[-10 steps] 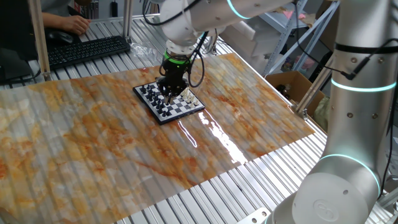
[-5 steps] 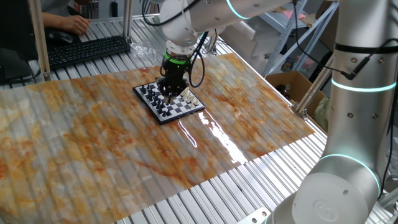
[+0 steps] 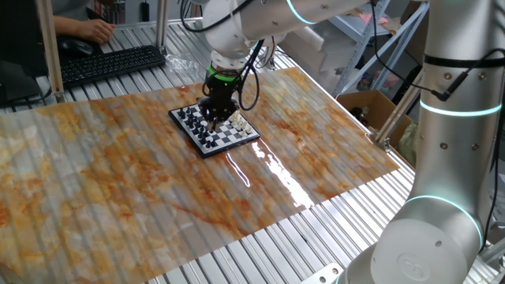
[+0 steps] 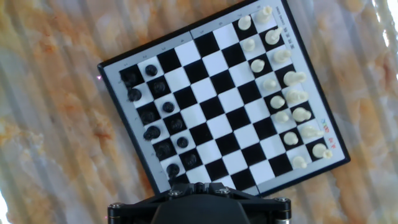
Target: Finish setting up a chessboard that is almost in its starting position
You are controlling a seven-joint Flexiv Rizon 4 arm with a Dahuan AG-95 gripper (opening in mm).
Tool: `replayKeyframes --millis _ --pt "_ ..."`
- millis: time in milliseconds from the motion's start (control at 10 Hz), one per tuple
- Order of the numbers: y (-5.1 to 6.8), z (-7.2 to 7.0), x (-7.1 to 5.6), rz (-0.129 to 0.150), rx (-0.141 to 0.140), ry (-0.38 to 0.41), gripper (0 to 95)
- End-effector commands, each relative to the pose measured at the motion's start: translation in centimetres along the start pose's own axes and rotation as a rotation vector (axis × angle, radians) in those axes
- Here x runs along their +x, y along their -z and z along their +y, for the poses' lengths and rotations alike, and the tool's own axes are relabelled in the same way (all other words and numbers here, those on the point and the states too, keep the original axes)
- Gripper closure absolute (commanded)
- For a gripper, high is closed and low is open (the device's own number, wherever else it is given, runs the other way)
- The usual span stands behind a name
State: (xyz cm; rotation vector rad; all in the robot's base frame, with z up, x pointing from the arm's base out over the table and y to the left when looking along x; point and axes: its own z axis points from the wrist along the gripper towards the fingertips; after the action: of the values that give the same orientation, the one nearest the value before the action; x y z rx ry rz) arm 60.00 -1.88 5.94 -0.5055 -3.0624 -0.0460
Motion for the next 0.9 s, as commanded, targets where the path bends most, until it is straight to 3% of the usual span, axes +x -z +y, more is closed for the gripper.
replayKeyframes --millis 100,600,900 --pt "0.00 0.00 -0.15 0.008 -0.001 0.000 95.0" --pt "0.00 0.00 -0.15 0.014 0.015 0.000 95.0" --pt "0.00 0.00 -0.15 0.017 0.010 0.014 95.0"
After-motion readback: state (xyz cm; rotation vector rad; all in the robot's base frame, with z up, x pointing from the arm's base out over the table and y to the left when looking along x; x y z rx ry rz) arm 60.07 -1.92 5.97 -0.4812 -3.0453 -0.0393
